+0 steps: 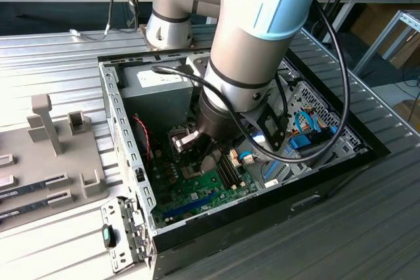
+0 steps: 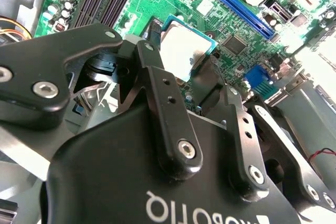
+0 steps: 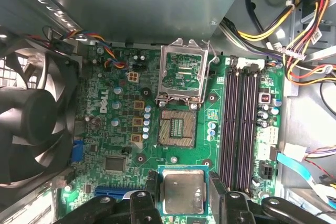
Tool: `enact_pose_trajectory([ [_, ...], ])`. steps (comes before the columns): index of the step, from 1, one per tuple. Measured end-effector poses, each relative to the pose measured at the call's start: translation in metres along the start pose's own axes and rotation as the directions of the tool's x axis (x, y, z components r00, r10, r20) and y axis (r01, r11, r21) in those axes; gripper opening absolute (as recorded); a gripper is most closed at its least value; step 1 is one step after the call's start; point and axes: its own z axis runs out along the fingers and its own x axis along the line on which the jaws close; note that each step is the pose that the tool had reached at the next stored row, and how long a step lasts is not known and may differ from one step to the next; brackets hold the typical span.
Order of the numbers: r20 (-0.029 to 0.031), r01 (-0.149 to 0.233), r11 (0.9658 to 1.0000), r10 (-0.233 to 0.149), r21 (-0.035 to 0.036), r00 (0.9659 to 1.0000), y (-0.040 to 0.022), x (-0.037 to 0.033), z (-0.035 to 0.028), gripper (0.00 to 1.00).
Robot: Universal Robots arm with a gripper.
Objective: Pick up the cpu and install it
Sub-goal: 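Pick up the cpu and move it towards the insertion slot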
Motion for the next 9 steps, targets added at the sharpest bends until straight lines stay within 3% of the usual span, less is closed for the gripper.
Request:
enact_pose_trajectory([
  [9, 0.0, 0.0, 1.0, 0.0, 0.0, 1.0, -0.0001, 0.0001, 0.0023, 0.47],
])
